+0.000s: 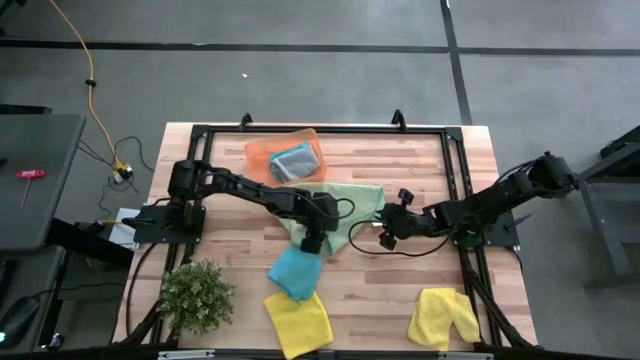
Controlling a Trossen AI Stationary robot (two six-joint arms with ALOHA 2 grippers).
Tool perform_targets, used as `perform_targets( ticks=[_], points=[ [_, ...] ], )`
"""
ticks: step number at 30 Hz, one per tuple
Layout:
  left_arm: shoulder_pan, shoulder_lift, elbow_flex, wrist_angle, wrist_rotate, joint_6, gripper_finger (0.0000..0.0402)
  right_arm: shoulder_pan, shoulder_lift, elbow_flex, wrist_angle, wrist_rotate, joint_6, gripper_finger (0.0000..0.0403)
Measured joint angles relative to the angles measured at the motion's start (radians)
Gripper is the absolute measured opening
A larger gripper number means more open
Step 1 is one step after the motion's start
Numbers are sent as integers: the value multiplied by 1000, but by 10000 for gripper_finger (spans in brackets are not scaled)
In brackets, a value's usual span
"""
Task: Fold microfiber towels
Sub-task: Fold the green microfiber cloth
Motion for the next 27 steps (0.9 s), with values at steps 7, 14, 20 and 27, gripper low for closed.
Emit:
perform_targets(
  ticks=[7,14,20,27],
  points=[
    [4,14,-1,-25,108,-14,186,0,0,0,-3,-3,0,55],
    [4,18,0,-22,115,-3,186,0,0,0,-6,-2,0,55],
    [3,18,0,-3,49,26,182,0,0,0,-7,-2,0,55],
    [3,18,0,-1,1,42,112,0,0,0,-7,-2,7,55]
  ],
)
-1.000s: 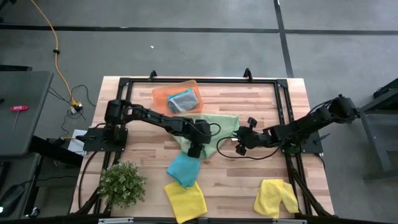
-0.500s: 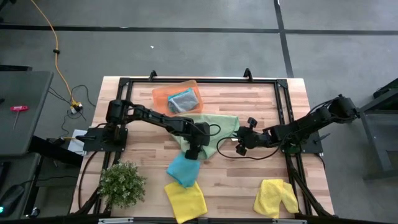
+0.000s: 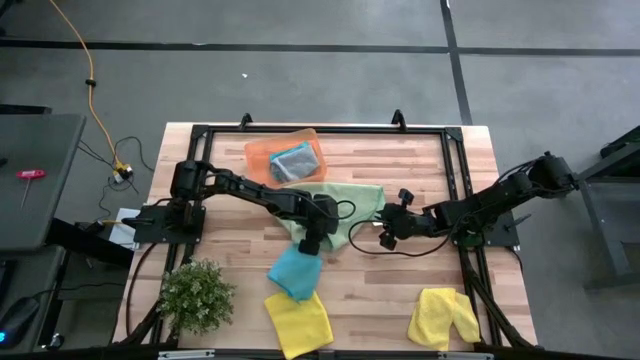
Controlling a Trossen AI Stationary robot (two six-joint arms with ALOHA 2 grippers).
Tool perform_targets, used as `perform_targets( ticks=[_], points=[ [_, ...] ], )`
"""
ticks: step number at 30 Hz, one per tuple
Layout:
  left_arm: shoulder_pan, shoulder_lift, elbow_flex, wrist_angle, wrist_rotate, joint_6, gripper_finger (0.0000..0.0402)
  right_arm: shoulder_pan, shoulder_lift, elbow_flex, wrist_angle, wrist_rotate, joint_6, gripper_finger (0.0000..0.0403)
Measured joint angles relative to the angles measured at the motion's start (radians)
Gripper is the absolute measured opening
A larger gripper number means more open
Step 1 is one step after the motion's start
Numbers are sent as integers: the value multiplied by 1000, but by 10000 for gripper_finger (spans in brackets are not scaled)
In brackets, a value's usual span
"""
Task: Fold microfiber towels
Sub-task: Fold the green microfiber cloth
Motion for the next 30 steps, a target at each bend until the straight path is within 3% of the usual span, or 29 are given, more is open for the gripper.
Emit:
perform_targets(
  ticks=[5,9,23,30],
  points=[
    [-3,0,0,0,-3,-19,57,0,0,0,0,-2,19,55],
    [-14,0,0,-6,-7,-30,46,0,0,0,0,-15,19,55],
    [-48,-2,1,-5,-56,-3,157,0,0,-1,0,-15,19,55],
    [-49,-10,-1,-4,-33,-3,178,0,0,-1,0,-15,19,55]
  ],
)
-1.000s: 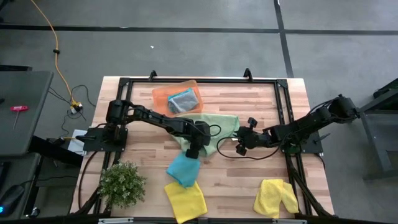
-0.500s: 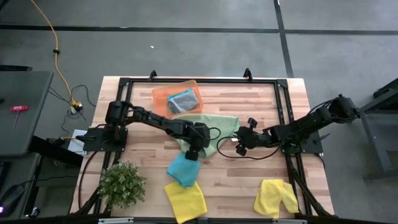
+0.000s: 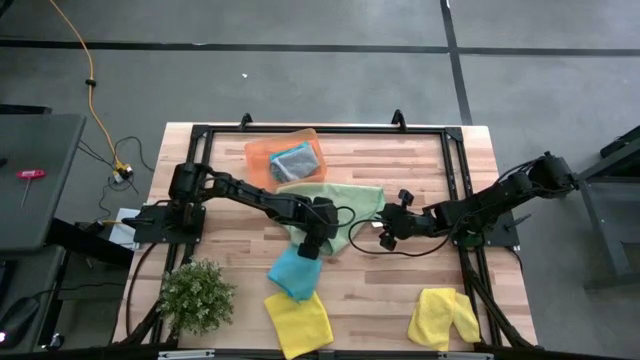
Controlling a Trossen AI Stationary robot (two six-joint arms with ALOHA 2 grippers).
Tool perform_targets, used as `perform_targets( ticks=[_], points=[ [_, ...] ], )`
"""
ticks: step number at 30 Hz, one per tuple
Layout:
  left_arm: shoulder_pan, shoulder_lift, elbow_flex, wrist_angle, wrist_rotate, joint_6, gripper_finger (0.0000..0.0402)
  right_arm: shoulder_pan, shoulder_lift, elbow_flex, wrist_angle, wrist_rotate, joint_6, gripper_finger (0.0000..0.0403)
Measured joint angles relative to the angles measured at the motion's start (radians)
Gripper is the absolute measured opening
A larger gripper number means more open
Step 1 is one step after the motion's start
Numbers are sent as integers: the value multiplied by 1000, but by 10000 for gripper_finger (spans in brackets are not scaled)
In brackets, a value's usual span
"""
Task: Fold microfiber towels
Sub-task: Fold the green microfiber cloth
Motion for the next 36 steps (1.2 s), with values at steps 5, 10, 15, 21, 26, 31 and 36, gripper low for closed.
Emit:
perform_targets(
  ticks=[5,10,15,21,26,31,36],
  points=[
    [-5,-21,15,-8,0,0,179,0,0,0,0,0,0,55],
    [-2,-15,11,-2,-36,18,179,0,0,0,-3,1,24,55],
    [-2,-5,13,2,-43,31,179,0,0,0,-7,1,24,55],
    [-6,-4,12,16,-152,61,179,0,0,0,-7,1,26,55],
    [-3,-4,13,49,-168,65,166,0,0,0,-7,1,26,55],
    [-3,-4,14,44,-192,87,148,0,0,0,-7,1,26,55],
    [-6,-8,29,47,-198,99,136,0,0,0,-7,1,26,55]
  ],
)
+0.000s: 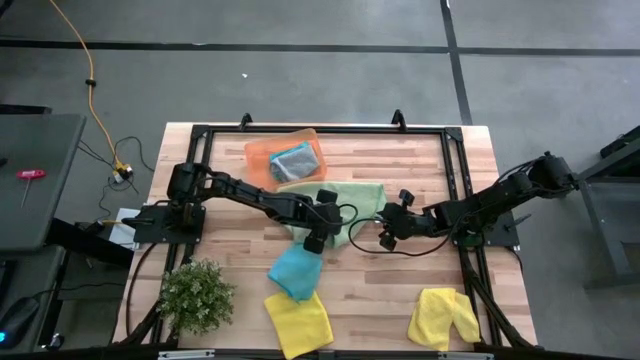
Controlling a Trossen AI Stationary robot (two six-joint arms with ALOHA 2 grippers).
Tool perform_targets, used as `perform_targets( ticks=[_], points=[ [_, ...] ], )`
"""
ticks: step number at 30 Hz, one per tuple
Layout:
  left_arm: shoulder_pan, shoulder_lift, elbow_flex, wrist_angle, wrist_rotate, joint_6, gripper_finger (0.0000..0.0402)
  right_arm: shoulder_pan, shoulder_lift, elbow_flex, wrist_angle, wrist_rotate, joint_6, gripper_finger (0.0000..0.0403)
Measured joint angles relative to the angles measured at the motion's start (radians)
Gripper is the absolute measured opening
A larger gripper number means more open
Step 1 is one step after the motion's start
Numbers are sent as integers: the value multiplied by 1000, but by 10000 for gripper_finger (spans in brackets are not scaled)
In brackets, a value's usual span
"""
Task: Fold microfiber towels
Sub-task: Fold the green microfiber cloth
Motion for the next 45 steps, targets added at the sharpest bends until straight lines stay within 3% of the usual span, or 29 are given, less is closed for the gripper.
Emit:
perform_targets(
  ticks=[10,17,35,40,45],
  points=[
    [-34,0,0,-1,-16,13,133,0,0,0,0,0,-2,55],
    [-66,-1,0,33,-119,42,133,0,0,0,0,1,0,55],
    [-64,52,0,88,-162,71,128,0,0,0,0,1,0,55],
    [-77,48,1,83,-213,101,92,0,0,0,-1,1,0,55],
    [-95,31,1,77,-299,142,13,0,0,0,-7,24,-7,55]
  ],
)
